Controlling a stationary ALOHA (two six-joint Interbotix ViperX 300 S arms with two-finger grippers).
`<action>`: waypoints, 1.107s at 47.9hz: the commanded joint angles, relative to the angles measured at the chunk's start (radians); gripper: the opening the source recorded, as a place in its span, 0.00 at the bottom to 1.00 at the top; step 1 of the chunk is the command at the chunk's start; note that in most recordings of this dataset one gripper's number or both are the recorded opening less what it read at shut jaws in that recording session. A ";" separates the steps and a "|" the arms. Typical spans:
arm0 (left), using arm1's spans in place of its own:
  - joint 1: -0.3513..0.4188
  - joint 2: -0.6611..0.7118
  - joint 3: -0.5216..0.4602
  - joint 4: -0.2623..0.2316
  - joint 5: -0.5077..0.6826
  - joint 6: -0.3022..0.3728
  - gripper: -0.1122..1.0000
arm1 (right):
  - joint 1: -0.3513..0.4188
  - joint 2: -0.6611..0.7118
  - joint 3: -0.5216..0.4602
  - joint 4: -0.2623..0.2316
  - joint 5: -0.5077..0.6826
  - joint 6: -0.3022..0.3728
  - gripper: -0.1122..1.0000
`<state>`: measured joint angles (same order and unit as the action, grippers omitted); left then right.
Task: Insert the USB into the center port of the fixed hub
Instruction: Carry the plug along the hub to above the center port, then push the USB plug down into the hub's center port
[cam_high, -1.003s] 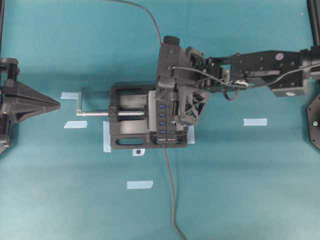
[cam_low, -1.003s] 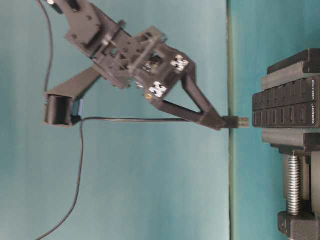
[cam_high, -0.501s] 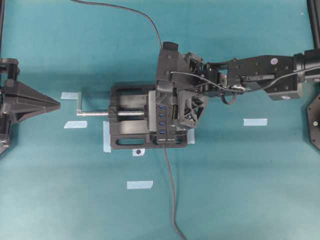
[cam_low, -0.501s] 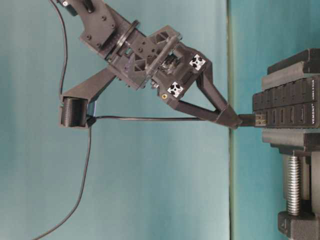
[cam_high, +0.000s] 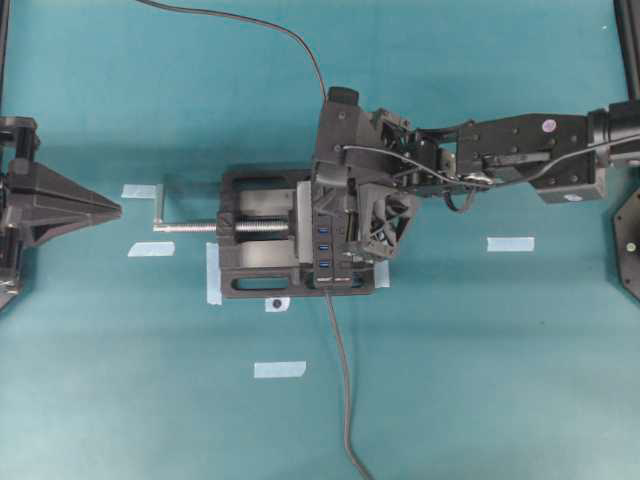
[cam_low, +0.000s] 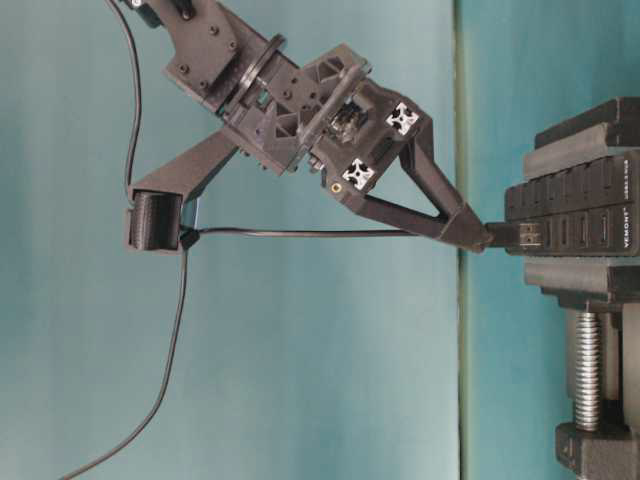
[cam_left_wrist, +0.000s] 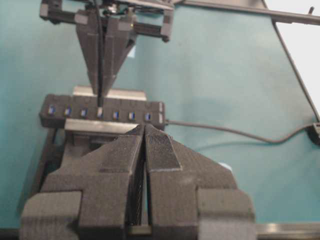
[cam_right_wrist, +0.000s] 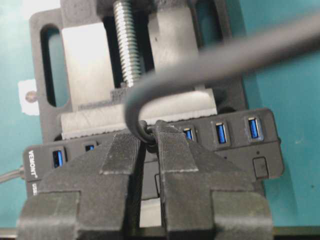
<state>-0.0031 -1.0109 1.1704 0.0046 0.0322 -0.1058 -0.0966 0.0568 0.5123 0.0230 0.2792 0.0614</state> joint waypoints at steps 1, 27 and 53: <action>-0.002 0.008 -0.017 0.002 -0.005 -0.002 0.10 | 0.003 -0.014 -0.008 0.002 -0.009 0.011 0.16; -0.002 0.008 -0.017 0.002 -0.006 -0.002 0.10 | 0.017 0.008 -0.008 0.002 -0.012 0.011 0.16; -0.002 0.005 -0.017 0.002 -0.006 -0.002 0.10 | 0.011 0.009 -0.008 -0.005 0.002 0.009 0.16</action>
<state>-0.0031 -1.0109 1.1689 0.0046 0.0322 -0.1058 -0.0844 0.0767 0.5123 0.0199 0.2715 0.0629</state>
